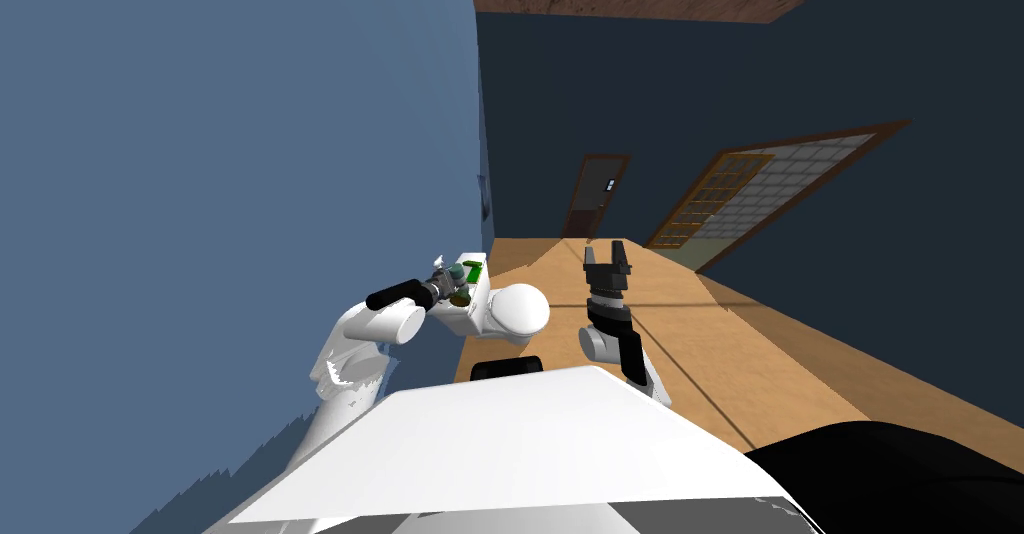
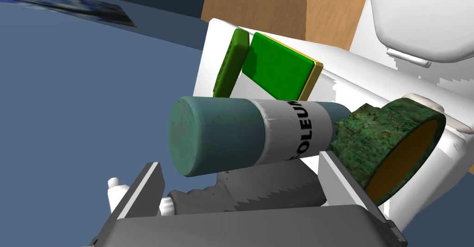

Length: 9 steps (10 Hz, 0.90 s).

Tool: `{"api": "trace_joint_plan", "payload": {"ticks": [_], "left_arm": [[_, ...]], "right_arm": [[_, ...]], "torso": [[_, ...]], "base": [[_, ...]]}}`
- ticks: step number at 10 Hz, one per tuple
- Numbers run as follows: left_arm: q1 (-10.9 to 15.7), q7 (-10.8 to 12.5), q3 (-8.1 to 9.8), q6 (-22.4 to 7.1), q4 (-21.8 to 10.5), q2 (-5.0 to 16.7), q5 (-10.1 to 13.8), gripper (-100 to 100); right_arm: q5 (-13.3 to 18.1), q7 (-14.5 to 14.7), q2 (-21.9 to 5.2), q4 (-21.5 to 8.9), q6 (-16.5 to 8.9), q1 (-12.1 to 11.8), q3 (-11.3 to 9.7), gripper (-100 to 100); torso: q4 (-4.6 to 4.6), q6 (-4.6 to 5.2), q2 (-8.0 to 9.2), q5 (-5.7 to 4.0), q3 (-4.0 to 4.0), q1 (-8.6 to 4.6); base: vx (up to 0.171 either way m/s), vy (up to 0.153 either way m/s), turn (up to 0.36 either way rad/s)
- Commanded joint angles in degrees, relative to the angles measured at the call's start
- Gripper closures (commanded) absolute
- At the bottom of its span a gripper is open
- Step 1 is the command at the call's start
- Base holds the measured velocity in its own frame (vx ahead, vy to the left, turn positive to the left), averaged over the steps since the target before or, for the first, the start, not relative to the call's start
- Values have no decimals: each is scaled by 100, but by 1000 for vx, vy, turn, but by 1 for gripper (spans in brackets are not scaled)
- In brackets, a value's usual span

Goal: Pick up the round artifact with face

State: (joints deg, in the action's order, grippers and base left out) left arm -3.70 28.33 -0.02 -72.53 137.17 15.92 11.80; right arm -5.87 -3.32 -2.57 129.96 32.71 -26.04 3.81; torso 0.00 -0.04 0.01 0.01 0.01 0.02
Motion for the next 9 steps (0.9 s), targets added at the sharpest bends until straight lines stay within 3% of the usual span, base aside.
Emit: {"api": "trace_joint_plan", "payload": {"ticks": [1, 9], "left_arm": [[131, 110, 5, -286, -10, 43, 73, -100], [444, 385, -41, -1529, -51, 129, 213, -100]], "right_arm": [[0, 0, 0, 0, 0, 0, 0, 0], [0, 0, 0, 0, 0, 0, 0, 0]], "torso": [[0, 0, 0, 0, 0, 0], [0, 2, -2, 0, -1, 1]], "base": [[-5, 3, -61], [-2, 7, -44]]}}
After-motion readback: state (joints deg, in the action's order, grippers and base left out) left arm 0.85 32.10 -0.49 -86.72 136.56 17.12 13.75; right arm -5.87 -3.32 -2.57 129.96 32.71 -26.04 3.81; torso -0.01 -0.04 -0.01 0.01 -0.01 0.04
